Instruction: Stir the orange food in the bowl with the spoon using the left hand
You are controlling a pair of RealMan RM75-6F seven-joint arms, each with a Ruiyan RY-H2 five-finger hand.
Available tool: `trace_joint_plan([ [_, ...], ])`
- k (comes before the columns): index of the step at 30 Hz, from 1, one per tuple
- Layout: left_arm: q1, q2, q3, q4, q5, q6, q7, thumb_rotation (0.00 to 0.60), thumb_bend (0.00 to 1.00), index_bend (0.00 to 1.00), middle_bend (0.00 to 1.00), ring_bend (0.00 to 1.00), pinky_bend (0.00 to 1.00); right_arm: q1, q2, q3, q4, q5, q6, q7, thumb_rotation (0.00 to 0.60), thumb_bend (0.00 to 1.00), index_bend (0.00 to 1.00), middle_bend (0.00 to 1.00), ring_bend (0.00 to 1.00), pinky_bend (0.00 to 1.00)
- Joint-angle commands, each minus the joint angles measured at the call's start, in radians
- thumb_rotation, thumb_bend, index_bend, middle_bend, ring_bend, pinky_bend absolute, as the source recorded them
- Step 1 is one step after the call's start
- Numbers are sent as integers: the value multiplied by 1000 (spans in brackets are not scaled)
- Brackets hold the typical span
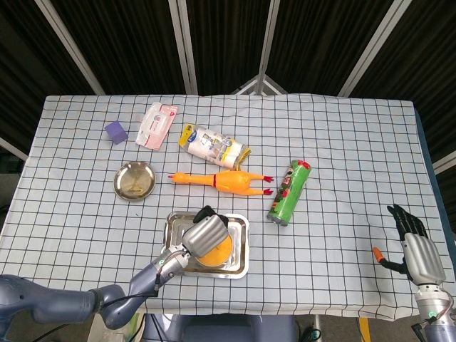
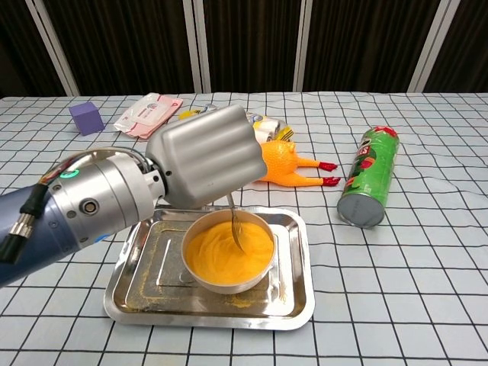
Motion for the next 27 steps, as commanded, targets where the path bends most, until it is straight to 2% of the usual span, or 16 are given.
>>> trace_joint_plan([
  [1,0,25,6,-36,11,4,5,600,674,814,1000,936,928,0,0,0,-1,0,0,1,600,371,0,0,0,0],
  [8,-9,58,-2,-78,0,-4,27,600,674,814,1000,936,928,0,-1,-3,-6,-6,2,-5,600,370,0,0,0,0],
  [19,-41,-4,-12,-31,-68,-37,73,600,674,815,1000,935,928,1,3,1,-4,5,-6,9,600,370,0,0,0,0],
  [27,-53,-14,8,-9,-81,-40,92,600,674,817,1000,935,928,2,6,1,-8,12,-12,12,600,371,0,0,0,0],
])
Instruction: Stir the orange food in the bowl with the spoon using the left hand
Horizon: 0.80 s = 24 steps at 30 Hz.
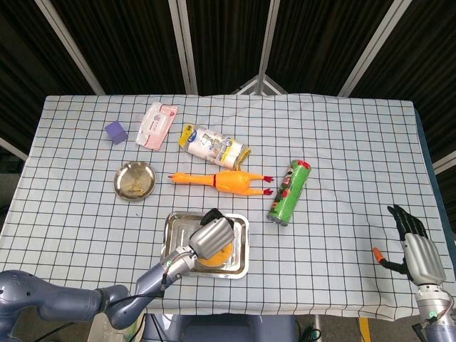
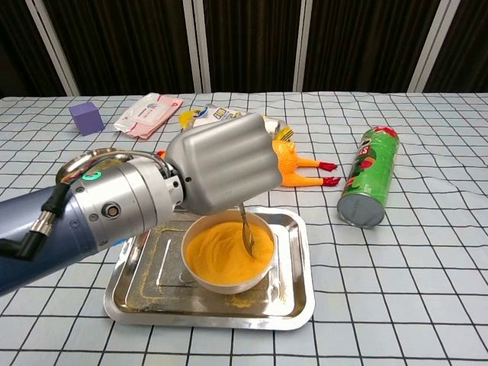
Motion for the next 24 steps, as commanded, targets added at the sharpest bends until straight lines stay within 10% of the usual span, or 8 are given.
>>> trace_joint_plan([
  [1,-3,10,11,0,-5,-4,16,600,674,818,1000,935,928,1,1,1,-1,5,-4,2,600,371,0,0,0,0],
  [24,5,90,18,-46,34,64,-84,600,678,819,1000,935,928,2,2,2,-9,13,-9,4,600,370,0,0,0,0],
])
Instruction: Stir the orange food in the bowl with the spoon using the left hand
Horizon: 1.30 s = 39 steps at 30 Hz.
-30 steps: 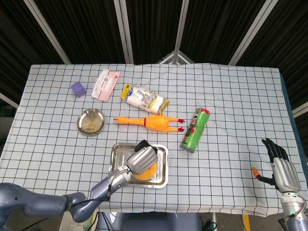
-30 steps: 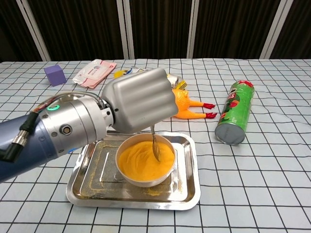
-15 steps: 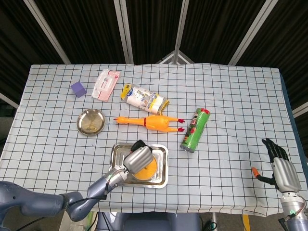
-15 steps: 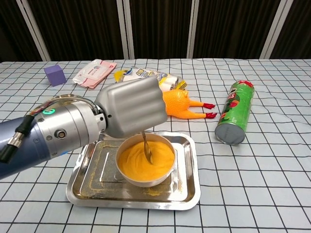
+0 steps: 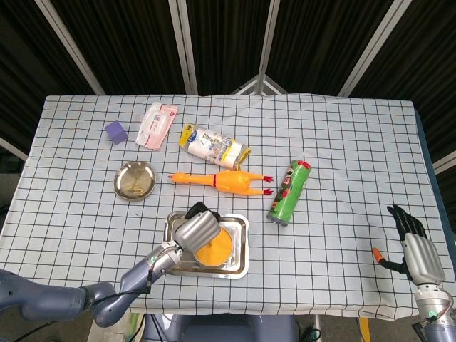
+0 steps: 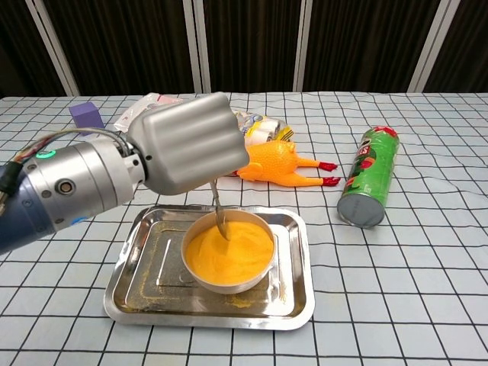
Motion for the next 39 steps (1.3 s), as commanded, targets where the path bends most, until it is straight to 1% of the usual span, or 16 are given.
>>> trace_joint_plan([
  [1,-8,-14,-11,-2,-2,-3,0,600,677,819,1000,935,928,0,1,0,-1,0,0,3,600,370,0,0,0,0],
  [8,-20,-71,-7,29,-23,-26,19,600,678,819,1000,935,928,-1,2,1,2,1,0,8,600,371,0,0,0,0],
  [14,-14,-89,11,54,-38,-31,32,600,677,819,1000,935,928,0,2,1,2,1,-2,9,600,370,0,0,0,0],
  [21,3,-72,29,60,-51,-18,36,600,677,819,1000,935,928,1,4,0,-3,4,-7,10,600,370,0,0,0,0],
  [27,15,-35,39,42,-51,-5,28,600,678,818,1000,935,928,0,4,-1,-8,5,-6,7,600,371,0,0,0,0],
  [29,21,-28,38,44,-34,16,24,600,678,819,1000,935,928,0,4,-1,-8,4,-6,6,600,370,0,0,0,0],
  [35,35,-46,28,69,40,77,-45,600,678,818,1000,935,928,-1,3,2,-9,6,-2,5,600,370,0,0,0,0],
  [39,36,-60,27,83,76,85,-74,600,678,818,1000,935,928,-1,4,2,-8,9,-4,8,600,370,0,0,0,0],
])
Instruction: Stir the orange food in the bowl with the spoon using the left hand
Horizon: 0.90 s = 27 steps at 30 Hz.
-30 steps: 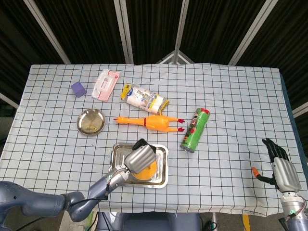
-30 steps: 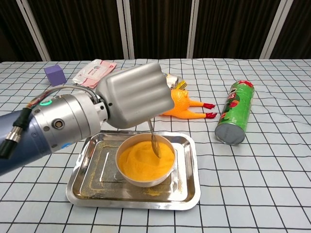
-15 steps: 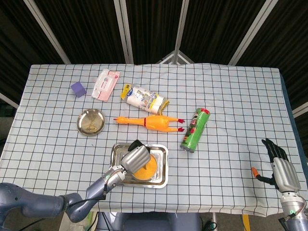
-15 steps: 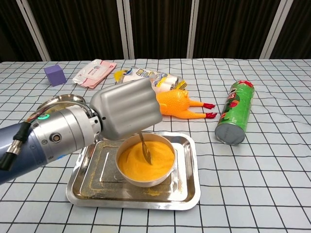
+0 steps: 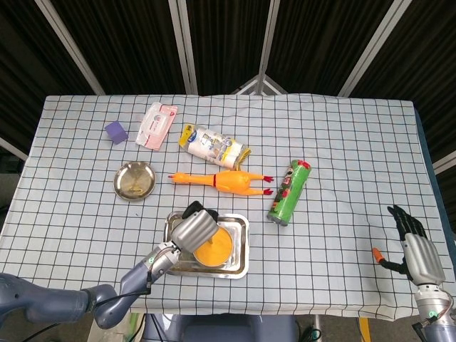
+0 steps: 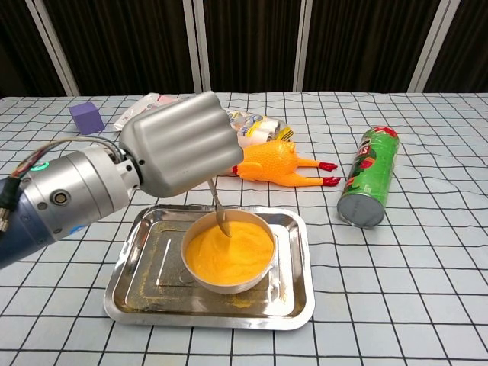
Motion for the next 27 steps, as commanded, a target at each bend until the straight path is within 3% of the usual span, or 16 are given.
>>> trace_joint_plan([
  [1,2,-10,-2,11,22,3,-13,600,678,818,1000,935,928,0,1,0,1,0,-1,1,600,370,0,0,0,0],
  [7,-3,12,22,13,49,-34,21,600,678,818,1000,935,928,1,1,0,1,0,-3,2,600,371,0,0,0,0],
  [13,10,11,-4,1,51,-7,-18,600,678,818,1000,935,928,1,1,0,2,1,-5,2,600,370,0,0,0,0],
  [20,67,26,-33,5,-5,54,-51,600,678,818,1000,935,928,0,3,-2,1,1,-4,4,600,370,0,0,0,0],
  [27,141,103,-64,64,-93,111,-116,600,678,816,1000,935,928,2,4,-2,1,4,-10,2,600,370,0,0,0,0],
])
